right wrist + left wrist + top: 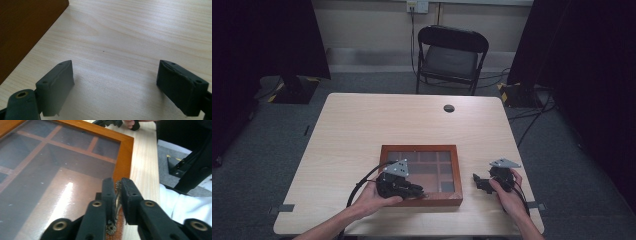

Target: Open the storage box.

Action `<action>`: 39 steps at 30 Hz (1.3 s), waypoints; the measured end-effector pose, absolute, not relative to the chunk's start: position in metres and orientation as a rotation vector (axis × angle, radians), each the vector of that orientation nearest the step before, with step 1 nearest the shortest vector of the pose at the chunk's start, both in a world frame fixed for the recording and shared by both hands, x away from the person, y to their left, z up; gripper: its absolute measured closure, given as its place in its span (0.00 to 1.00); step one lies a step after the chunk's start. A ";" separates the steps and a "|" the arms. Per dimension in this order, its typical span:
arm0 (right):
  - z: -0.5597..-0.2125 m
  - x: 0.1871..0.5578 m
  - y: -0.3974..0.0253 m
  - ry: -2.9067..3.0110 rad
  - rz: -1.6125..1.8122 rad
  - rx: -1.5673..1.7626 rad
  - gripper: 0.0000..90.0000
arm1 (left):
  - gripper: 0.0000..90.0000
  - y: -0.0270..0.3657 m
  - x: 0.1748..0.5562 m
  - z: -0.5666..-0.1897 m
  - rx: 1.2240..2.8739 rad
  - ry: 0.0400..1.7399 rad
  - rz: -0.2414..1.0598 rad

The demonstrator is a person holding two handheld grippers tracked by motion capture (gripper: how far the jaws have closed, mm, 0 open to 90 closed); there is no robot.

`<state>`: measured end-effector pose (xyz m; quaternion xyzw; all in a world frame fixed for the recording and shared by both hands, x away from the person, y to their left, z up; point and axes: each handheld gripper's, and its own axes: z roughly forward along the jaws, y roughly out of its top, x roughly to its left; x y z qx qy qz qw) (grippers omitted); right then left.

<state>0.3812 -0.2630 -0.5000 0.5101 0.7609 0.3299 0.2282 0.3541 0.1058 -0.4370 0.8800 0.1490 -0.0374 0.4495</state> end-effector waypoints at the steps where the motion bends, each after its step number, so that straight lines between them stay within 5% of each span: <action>1: -0.500 0.381 -0.263 2.096 0.908 1.404 0.15 | 0.91 0.106 0.354 -0.437 2.170 0.372 -0.098; 39: -0.500 0.381 -0.263 2.098 0.911 1.404 0.15 | 0.91 0.104 0.354 -0.436 2.226 0.416 -0.138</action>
